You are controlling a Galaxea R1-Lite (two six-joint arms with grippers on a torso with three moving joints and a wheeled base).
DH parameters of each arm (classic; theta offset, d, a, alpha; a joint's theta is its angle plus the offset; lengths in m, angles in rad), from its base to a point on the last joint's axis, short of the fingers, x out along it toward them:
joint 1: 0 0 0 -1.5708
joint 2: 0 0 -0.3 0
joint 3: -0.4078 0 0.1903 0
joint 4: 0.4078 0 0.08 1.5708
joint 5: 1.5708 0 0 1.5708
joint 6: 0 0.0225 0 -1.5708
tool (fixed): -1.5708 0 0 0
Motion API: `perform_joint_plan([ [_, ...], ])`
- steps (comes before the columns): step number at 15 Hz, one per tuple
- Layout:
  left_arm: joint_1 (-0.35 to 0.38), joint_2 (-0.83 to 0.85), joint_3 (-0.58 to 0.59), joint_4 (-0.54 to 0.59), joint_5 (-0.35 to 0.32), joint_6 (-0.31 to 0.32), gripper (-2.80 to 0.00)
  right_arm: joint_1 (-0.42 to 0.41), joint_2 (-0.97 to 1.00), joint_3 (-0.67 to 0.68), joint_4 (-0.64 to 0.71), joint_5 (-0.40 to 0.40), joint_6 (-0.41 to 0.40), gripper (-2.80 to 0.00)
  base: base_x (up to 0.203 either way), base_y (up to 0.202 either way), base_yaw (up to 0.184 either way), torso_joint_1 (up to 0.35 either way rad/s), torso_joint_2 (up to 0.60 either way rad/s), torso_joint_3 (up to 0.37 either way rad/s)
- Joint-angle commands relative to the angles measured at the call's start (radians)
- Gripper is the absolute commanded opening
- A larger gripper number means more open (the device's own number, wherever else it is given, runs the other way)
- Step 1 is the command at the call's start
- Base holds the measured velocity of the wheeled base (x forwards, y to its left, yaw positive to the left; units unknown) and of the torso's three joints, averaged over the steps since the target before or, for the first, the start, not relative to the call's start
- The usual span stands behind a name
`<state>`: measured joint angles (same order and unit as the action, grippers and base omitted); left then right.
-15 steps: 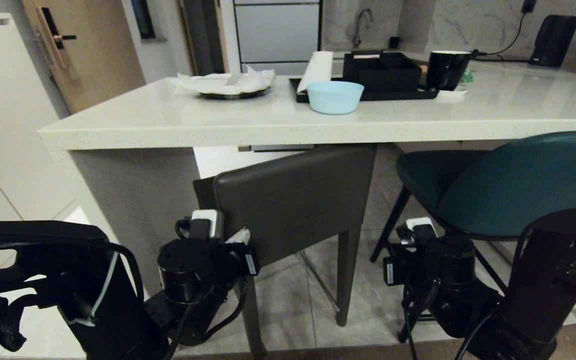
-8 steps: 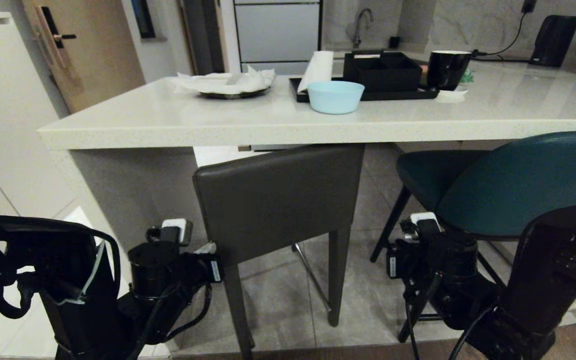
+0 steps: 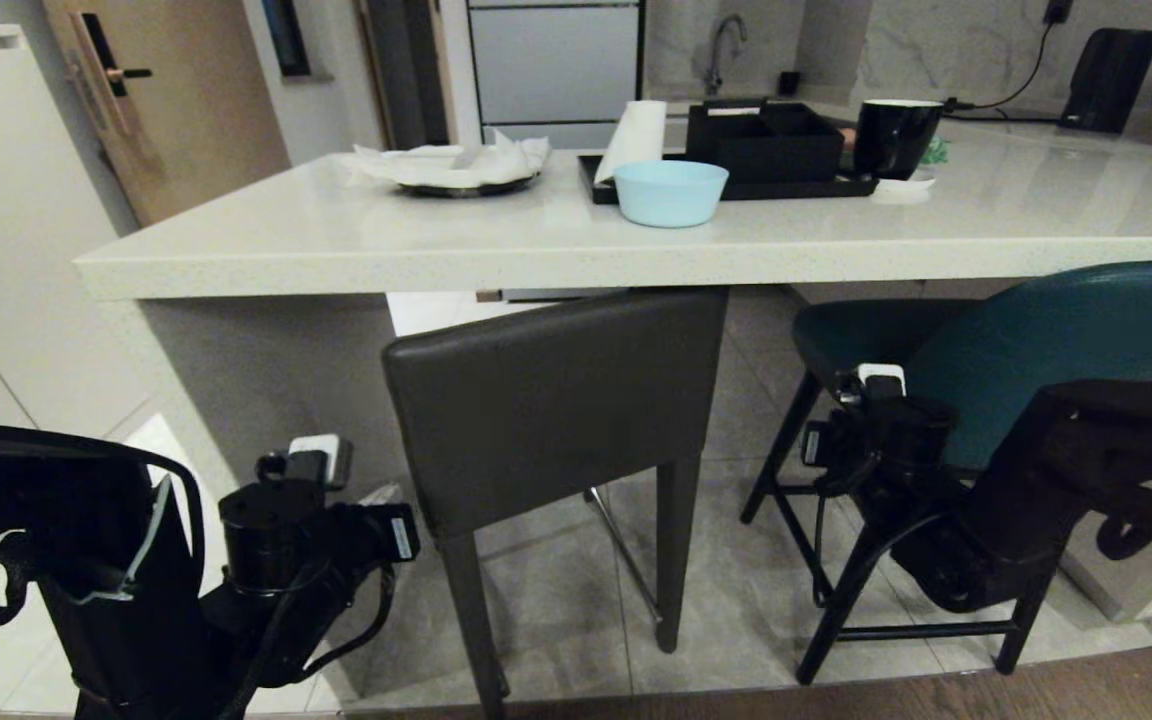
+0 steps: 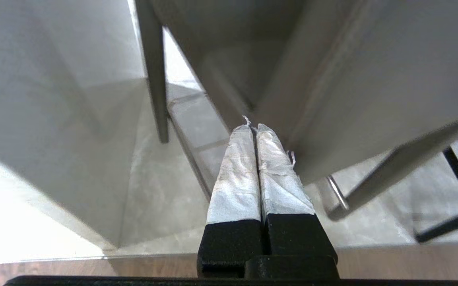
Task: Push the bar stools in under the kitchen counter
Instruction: Push the gray chair back under the dining table
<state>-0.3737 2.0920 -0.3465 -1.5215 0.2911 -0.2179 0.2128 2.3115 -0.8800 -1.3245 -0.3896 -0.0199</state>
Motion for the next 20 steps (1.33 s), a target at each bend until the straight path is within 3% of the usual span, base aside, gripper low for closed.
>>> perform_joint_plan([
  [1,0.005,-0.047,0.02,-0.009,0.002,-0.003,-2.8,-0.033,0.082,-0.139,0.018,0.003,-0.001,-2.8,0.0,0.0,0.0,0.0,0.0,0.0],
  [7,0.052,-0.009,-0.038,-0.009,0.014,0.0,-2.8,0.014,0.262,-0.604,0.208,0.056,0.004,-2.8,0.0,0.0,0.0,0.0,0.0,0.0],
  [12,0.05,0.046,-0.079,-0.009,0.101,0.004,-2.8,0.084,0.366,-0.908,0.411,0.067,0.026,-2.8,0.0,0.0,0.0,0.0,0.0,0.0],
  [14,0.056,0.068,-0.136,-0.009,0.123,0.033,-2.8,0.1,0.362,-0.921,0.438,0.089,0.031,-2.8,0.0,0.0,0.0,0.0,0.0,0.0],
  [16,0.114,0.095,-0.196,-0.004,0.155,0.062,-2.8,0.103,0.356,-0.921,0.439,0.095,0.029,-2.8,0.0,0.0,0.0,0.0,0.0,0.0],
  [20,0.153,0.101,-0.233,0.036,0.157,0.068,-2.8,0.122,0.335,-0.894,0.433,0.094,0.029,-2.8,0.0,0.0,0.0,0.0,0.0,0.0],
])
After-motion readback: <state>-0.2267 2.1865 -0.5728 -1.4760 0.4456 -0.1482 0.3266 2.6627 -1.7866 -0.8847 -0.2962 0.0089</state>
